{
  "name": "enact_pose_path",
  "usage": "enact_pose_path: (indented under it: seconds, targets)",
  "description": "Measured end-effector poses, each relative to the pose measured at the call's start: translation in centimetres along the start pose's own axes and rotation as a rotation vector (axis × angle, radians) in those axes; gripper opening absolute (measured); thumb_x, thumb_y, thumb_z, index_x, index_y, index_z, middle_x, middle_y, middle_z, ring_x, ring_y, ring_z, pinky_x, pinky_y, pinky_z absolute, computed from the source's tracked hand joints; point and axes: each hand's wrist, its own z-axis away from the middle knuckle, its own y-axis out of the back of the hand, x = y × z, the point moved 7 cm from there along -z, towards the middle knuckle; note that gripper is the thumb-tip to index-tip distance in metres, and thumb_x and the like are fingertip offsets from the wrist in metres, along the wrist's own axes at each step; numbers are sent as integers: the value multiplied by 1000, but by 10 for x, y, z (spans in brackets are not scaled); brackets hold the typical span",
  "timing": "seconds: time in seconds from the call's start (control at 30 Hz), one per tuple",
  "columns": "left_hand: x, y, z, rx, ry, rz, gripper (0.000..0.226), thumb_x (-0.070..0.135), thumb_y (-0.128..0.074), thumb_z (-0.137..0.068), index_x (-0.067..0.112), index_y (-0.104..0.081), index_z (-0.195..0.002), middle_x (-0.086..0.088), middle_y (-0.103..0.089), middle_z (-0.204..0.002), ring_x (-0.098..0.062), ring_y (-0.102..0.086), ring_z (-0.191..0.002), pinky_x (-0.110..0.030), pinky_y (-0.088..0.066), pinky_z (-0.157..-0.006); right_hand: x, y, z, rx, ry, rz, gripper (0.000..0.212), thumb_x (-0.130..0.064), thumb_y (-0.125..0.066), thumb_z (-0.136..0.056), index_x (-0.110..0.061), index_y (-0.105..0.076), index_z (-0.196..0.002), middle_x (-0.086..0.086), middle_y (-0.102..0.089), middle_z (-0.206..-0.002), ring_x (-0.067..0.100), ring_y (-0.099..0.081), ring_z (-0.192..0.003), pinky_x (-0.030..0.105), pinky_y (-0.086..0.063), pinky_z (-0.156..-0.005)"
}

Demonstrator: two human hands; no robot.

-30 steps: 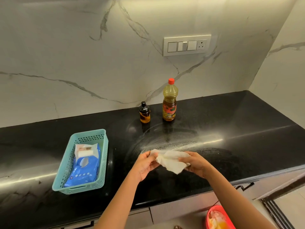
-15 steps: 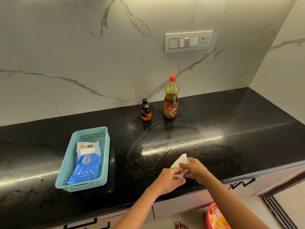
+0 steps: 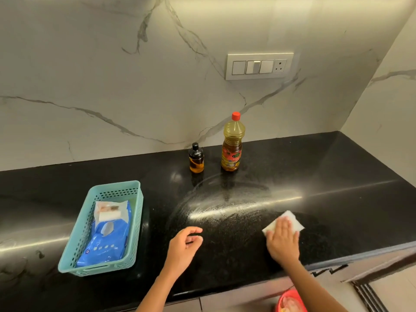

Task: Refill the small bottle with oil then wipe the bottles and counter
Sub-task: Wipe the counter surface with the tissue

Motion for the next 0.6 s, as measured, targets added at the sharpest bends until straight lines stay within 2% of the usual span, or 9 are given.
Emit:
enact_pose_path:
  seconds: [0.1, 0.17, 0.23, 0.27, 0.33, 0.4, 0.47, 0.53, 0.6]
  targets:
    - [-4, 21, -2, 77, 4, 9, 20, 15, -62, -88, 22, -66, -107, 14, -62, -109, 0, -58, -98, -3, -47, -72, -28, 21, -37, -12, -51, 33, 61, -33, -20, -97, -3, -6, -149, 15, -7, -159, 29, -7, -146, 47, -13, -118]
    - [-8, 33, -9, 122, 18, -16, 20, 14, -63, -88, 21, -65, -107, 10, -62, -111, -1, -57, -100, -7, -47, -75, -100, 12, -38, -18, 112, 5, 58, -30, -33, -92, -8, -23, -144, 15, -33, -148, 30, -38, -131, 40, -35, -105]
    - [-13, 44, -18, 172, 43, -80, 21, 10, -61, -88, 19, -65, -107, 4, -62, -112, -4, -56, -101, -13, -44, -82, -182, -16, -11, -74, 371, 14, 55, -25, -41, -85, -14, -31, -138, 11, -45, -136, 28, -49, -118, 35, -41, -96]
    - [-16, 49, -23, 198, 59, -119, 22, 8, -60, -88, 17, -64, -107, 1, -63, -111, -8, -56, -102, -16, -42, -84, -223, -37, 15, -128, 562, 53, 57, -23, -40, -85, -14, -29, -141, 12, -41, -140, 31, -44, -124, 38, -37, -101]
    - [-17, 56, -32, 224, 91, -202, 23, 6, -57, -88, 15, -64, -108, -3, -63, -109, -13, -57, -100, -20, -41, -84, -274, -80, 79, -288, 945, 195, 61, -27, -32, -91, -9, -16, -147, 14, -22, -154, 35, -18, -142, 44, -18, -115]
    - [-17, 60, -38, 214, 101, -259, 25, 4, -54, -88, 14, -63, -109, -3, -62, -109, -13, -56, -101, -21, -41, -86, -276, -87, 105, -378, 1089, 257, 61, -33, -25, -95, -9, -9, -149, 12, -11, -158, 28, -4, -146, 42, -4, -120]
    - [-20, 60, -42, 190, 84, -307, 27, 1, -53, -89, 13, -62, -110, -4, -62, -113, -15, -57, -105, -21, -42, -88, -256, -65, 77, -331, 1031, 151, 65, -34, -35, -89, -14, -17, -147, 11, -23, -155, 30, -22, -142, 40, -16, -119]
    - [-29, 55, -42, 140, 96, -388, 29, 3, -53, -90, 13, -59, -117, -3, -60, -120, -12, -56, -106, -19, -43, -87, -202, -29, 8, -267, 701, -4, 66, -30, -42, -85, -19, -20, -146, 11, -32, -151, 30, -34, -135, 39, -27, -113]
    - [-41, 51, -40, 85, 135, -479, 33, 6, -55, -90, 15, -55, -122, -3, -56, -126, -12, -57, -108, -22, -46, -87, -114, 4, -57, -192, 378, -110, 62, -29, -38, -90, -19, -17, -147, 13, -30, -151, 29, -33, -135, 41, -28, -112]
